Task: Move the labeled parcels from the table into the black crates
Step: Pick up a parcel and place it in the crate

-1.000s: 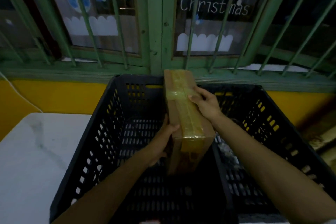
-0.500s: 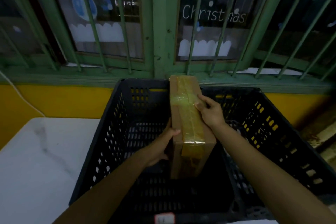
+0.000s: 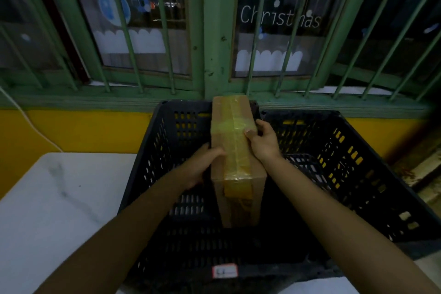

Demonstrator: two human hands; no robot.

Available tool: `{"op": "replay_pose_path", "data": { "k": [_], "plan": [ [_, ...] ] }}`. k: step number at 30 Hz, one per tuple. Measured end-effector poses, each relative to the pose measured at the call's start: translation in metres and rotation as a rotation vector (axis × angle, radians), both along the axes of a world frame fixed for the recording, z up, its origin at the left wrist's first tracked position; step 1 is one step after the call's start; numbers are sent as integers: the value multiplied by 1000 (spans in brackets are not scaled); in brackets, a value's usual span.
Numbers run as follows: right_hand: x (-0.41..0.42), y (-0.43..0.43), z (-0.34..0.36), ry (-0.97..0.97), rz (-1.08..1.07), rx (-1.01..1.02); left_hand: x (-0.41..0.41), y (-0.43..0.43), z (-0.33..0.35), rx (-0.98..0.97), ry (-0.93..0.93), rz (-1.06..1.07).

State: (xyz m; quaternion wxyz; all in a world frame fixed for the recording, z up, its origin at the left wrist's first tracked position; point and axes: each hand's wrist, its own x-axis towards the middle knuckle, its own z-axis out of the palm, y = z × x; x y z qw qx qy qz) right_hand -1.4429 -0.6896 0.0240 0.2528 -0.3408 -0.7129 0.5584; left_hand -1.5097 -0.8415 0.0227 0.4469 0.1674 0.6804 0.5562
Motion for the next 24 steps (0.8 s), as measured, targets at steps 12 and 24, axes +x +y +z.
{"op": "replay_pose_path", "data": {
  "k": [12, 24],
  "plan": [
    [-7, -29, -9, 258, 66, -728, -28, 43, 21, -593, 659, -67],
    [-14, -15, 57, 220, 219, -285, 58, 7, 8, -360, 944, 367]
  ]
}}
